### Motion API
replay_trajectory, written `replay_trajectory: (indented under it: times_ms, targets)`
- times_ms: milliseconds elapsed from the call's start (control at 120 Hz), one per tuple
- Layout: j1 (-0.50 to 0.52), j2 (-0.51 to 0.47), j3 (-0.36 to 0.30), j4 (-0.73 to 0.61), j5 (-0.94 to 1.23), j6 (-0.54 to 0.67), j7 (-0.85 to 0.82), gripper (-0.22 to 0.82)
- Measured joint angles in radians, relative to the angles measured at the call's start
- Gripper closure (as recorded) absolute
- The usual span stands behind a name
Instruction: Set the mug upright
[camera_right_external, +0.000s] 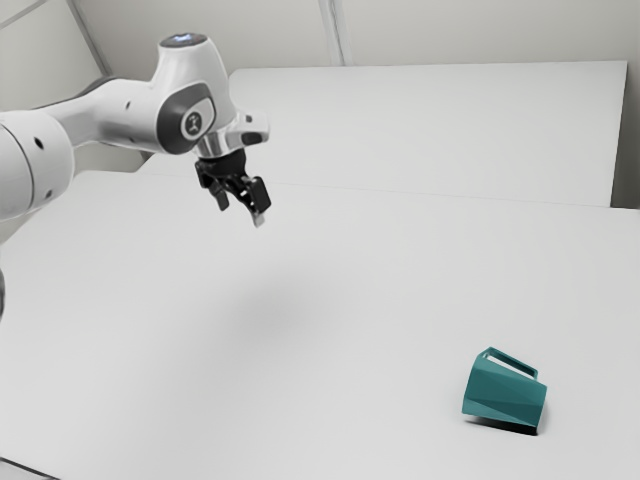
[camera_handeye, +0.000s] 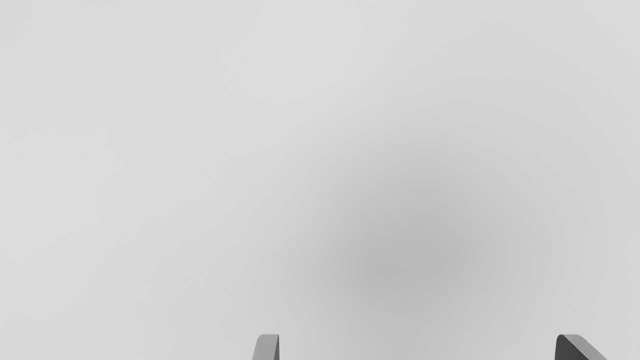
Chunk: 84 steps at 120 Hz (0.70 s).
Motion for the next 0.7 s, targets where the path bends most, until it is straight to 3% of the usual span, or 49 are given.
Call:
replay_trajectory:
  times_ms: [133,342,700]
  targets:
    - [-0.013,-0.003,0.006,-0.034,-0.037,0.028,-0.014,0.0]
    - [-0.123,-0.011,0.09,-0.184,-0.355,0.114,-0.027,0.0]
    - [-0.251,0.007,0.098,-0.258,-0.651,0.166,-0.01,0.0]
